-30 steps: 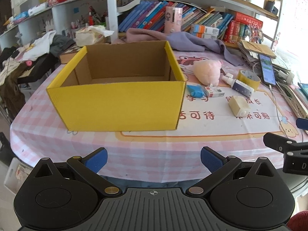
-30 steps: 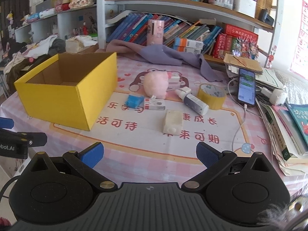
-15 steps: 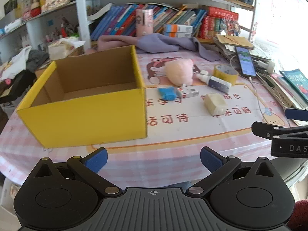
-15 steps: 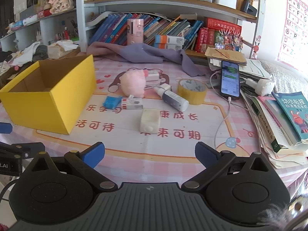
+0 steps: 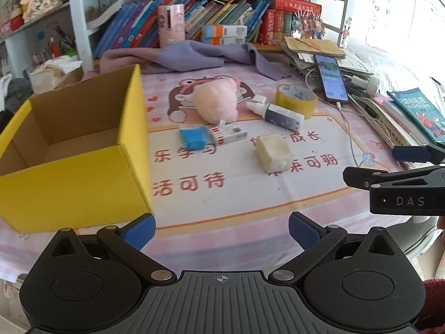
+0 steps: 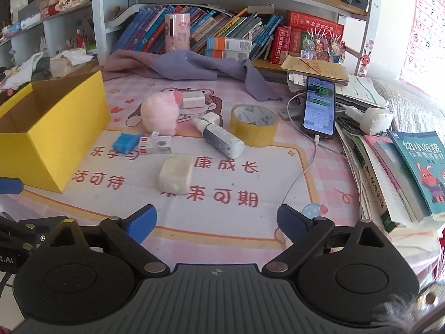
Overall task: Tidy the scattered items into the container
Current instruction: 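Move the left tool to the white soap bar and close on it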
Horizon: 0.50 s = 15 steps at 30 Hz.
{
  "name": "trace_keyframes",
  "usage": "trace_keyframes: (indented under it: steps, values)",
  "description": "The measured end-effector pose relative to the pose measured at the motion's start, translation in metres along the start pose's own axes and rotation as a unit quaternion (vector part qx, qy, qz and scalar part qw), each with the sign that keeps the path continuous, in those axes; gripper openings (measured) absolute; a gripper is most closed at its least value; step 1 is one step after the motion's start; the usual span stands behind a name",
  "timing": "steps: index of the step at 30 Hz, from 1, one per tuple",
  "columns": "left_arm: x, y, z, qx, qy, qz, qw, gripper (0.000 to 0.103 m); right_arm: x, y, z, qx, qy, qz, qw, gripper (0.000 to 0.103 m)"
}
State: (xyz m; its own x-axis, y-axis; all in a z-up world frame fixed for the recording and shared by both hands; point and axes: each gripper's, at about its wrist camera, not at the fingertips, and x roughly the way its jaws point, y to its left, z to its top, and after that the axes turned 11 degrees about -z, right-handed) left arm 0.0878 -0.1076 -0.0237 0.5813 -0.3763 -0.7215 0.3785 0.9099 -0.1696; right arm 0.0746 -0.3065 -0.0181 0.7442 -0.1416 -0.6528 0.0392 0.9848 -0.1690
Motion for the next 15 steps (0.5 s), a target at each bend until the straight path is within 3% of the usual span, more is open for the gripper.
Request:
trace_keyframes:
  steps: [15]
  values:
    - [0.061,-0.041,0.041,-0.014,0.019,0.018,0.9996,0.1,0.063,-0.057,0.032,-0.023,0.015,0.045,0.999,0.07]
